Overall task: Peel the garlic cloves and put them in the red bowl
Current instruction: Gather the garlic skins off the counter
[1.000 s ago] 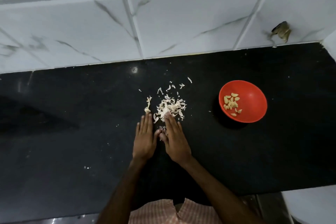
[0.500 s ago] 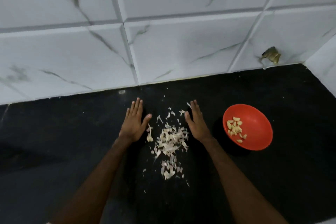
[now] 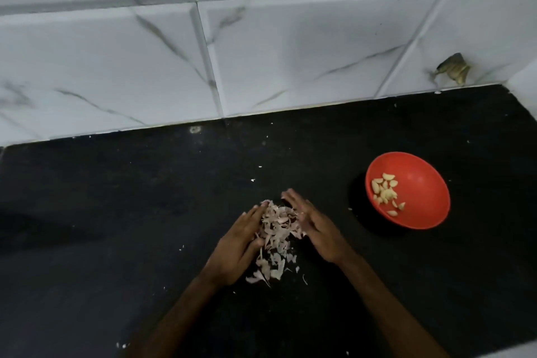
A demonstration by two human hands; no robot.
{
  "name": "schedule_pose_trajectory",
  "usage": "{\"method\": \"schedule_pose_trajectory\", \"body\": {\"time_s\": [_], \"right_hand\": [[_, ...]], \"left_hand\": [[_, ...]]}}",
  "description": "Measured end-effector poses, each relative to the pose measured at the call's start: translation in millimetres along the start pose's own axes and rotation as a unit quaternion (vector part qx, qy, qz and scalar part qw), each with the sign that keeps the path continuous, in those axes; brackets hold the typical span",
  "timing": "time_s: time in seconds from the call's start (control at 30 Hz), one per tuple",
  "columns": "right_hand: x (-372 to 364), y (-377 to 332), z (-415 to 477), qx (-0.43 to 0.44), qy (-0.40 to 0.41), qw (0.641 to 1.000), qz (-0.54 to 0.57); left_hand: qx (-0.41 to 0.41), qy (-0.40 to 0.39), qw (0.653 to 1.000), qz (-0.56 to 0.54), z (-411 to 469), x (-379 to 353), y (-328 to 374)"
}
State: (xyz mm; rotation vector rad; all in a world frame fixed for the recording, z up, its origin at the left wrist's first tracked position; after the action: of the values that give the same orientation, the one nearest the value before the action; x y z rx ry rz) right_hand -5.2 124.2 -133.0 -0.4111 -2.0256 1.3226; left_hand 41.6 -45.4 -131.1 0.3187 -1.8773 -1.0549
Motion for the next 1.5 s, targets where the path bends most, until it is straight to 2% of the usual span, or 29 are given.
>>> {"method": "schedule_pose_trajectory", "body": {"time_s": [0.07,0.13,0.2,0.3,0.37,0.43,0.5,0.53,0.6,0.67,0.7,0.77,0.8,0.87,0.9,0.97,1.03,1.1,1.13,1.17,1.23,1.3,1.37,1.43,1.5], "right_hand": [[16.6,14.2,-23.8,-0.023,0.103,0.993,0.043],[34.1,25.2,-25.8,-0.056,0.147,0.987,-0.022],[47.7,29.2,-0.7,-0.087,0.126,0.982,-0.107],[61.4,25.0,53.3,-0.132,0.072,0.965,-0.215],[55.1,16.9,72.9,-0.12,0.025,0.959,-0.254],[37.0,6.8,66.6,-0.07,-0.02,0.971,-0.229],[22.8,1.8,38.2,-0.036,-0.019,0.994,-0.097],[22.5,1.1,19.1,-0.03,0.017,0.999,-0.019],[35.9,-0.4,-21.5,-0.013,0.157,0.985,0.062],[52.6,12.3,-44.3,-0.014,0.269,0.963,0.029],[59.9,19.5,-46.3,-0.033,0.284,0.958,-0.016],[71.5,38.5,-32.5,-0.136,0.242,0.95,-0.142],[75.5,48.2,-24.0,-0.201,0.222,0.934,-0.197],[70.7,47.4,-5.6,-0.253,0.19,0.916,-0.248],[57.9,36.9,6.0,-0.227,0.161,0.927,-0.252],[19.1,9.2,26.8,-0.101,0.076,0.967,-0.22],[5.5,-5.4,37.0,-0.007,0.043,0.99,-0.131],[33.8,-2.2,54.5,-0.007,0.091,0.991,-0.095],[50.6,2.7,65.9,-0.039,0.108,0.985,-0.129],[63.7,8.0,78.3,-0.079,0.094,0.976,-0.182],[70.6,15.2,100.6,-0.118,0.014,0.95,-0.288],[57.6,9.4,102.3,-0.081,-0.046,0.937,-0.336],[35.6,4.3,79.4,-0.014,-0.092,0.939,-0.33],[13.9,3.3,46.1,0.042,-0.118,0.95,-0.287],[-4.1,-0.3,17.0,0.077,-0.127,0.966,-0.21]], "left_hand": [[0.003,0.057,0.995,-0.086,-13.6,15.1,1.1],[0.014,0.106,0.993,-0.053,-6.7,36.7,-3.4],[0.045,0.101,0.994,0.024,20.5,55.6,-16.3],[0.103,0.006,0.987,0.124,70.8,65.0,-39.6],[0.114,-0.055,0.972,0.196,87.8,58.6,-43.4],[0.096,-0.079,0.967,0.223,82.2,47.9,-33.5],[0.08,-0.096,0.976,0.18,58.0,33.8,-22.6],[0.079,-0.091,0.984,0.128,41.8,28.1,-17.8],[0.073,-0.045,0.996,0.025,11.5,25.5,-6.7],[0.065,0.004,0.998,-0.014,-2.7,28.3,-3.9],[0.065,0.031,0.997,-0.008,-5.9,31.4,-4.7],[0.092,0.056,0.994,0.036,-5.2,38.5,-9.0],[0.112,0.046,0.991,0.059,-1.4,37.3,-15.1],[0.138,0.017,0.985,0.104,6.6,24.3,-25.2],[0.137,0.003,0.982,0.126,9.3,14.3,-25.6],[0.101,-0.017,0.985,0.141,9.3,-9.0,-11.1],[0.069,-0.01,0.993,0.097,0.5,-21.3,8.0],[0.075,0.029,0.996,0.046,-12.4,-13.8,16.6],[0.079,0.058,0.994,0.04,-19.2,-4.7,17.9],[0.09,0.085,0.991,0.042,-26.6,3.8,16.0],[0.126,0.116,0.984,0.046,-44.8,12.2,2.8],[0.166,0.127,0.976,0.062,-67.4,11.5,-13.5],[0.21,0.131,0.966,0.08,-88.9,-2.1,-26.6],[0.239,0.128,0.958,0.096,-100.4,-22.8,-28.0],[0.232,0.117,0.96,0.106,-96.3,-43.4,-17.5]]}}
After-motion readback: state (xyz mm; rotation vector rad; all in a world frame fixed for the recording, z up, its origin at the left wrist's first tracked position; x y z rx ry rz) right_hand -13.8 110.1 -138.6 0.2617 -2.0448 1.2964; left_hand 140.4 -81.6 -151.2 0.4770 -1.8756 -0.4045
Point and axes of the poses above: each hand's wrist, its own z-axis towards the middle knuckle, its own x-axis out of the back of the hand, y = z × x, the point moved 8 cm from there along z, towards the middle knuckle, and after that the axes turned 15 degrees about -y, right-handed, at the moved point
